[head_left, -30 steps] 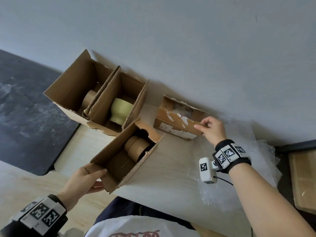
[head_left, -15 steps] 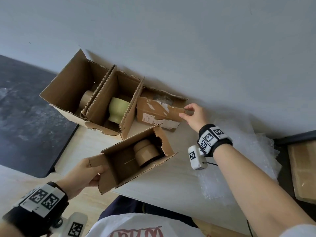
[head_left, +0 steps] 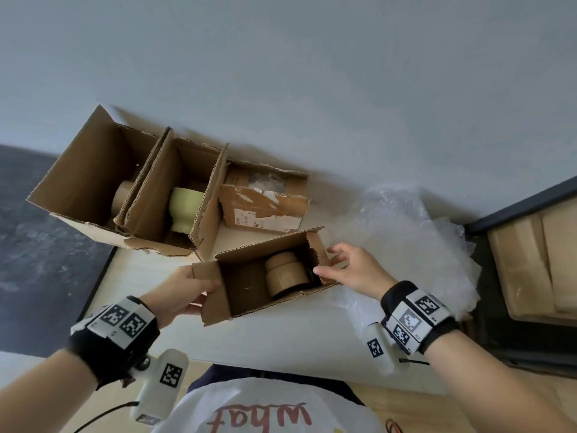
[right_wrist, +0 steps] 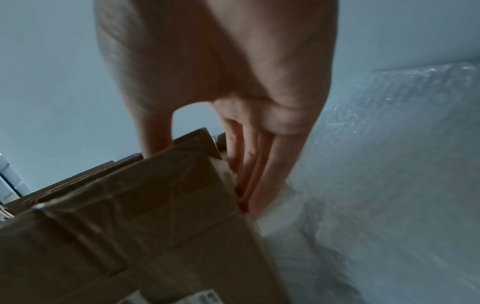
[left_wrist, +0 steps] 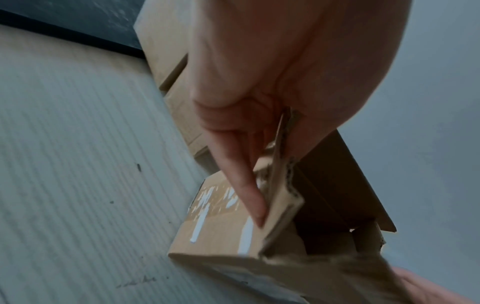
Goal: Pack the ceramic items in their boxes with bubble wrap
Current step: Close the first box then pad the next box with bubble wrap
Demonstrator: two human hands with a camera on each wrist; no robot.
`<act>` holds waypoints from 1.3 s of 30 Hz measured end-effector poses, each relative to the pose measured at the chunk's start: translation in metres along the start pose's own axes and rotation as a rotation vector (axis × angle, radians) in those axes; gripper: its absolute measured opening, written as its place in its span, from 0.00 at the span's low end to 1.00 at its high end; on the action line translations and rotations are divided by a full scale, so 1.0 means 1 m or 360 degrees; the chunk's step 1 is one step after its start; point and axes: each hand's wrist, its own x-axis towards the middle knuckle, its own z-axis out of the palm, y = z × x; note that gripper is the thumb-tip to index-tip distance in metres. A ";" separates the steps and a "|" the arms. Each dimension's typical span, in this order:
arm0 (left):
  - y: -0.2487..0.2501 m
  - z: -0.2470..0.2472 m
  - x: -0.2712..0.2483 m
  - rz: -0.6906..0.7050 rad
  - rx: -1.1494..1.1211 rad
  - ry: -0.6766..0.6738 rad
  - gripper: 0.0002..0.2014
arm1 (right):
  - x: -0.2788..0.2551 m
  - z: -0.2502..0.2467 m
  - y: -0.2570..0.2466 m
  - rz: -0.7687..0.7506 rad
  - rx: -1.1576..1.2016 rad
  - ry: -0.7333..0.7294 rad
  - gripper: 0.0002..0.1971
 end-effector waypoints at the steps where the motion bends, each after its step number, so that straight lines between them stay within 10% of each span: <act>1: 0.002 0.003 0.000 0.0014 0.0038 0.0001 0.12 | -0.002 0.003 0.003 -0.0002 0.0024 0.0050 0.31; 6: 0.006 0.012 -0.001 0.0050 0.0130 0.0017 0.14 | -0.013 0.013 0.011 0.0052 0.0321 0.0190 0.12; 15: 0.002 0.026 -0.004 0.0157 0.0133 -0.0297 0.26 | -0.043 0.014 0.049 0.0132 0.0633 0.0403 0.18; 19: -0.013 0.035 -0.016 0.0955 0.1019 0.0271 0.49 | -0.050 0.020 0.060 -0.0080 0.0226 0.0648 0.28; 24: -0.015 0.035 -0.022 0.1971 0.2204 0.0279 0.35 | -0.061 0.019 0.056 -0.0654 -0.0923 0.0711 0.22; 30: -0.016 0.045 -0.005 0.1272 0.2512 0.0315 0.61 | -0.060 0.015 0.058 -0.0617 -0.1082 0.0554 0.18; 39: -0.014 0.040 0.031 0.1101 0.1811 0.0011 0.71 | -0.052 0.034 0.015 -0.0549 -0.1038 0.0599 0.15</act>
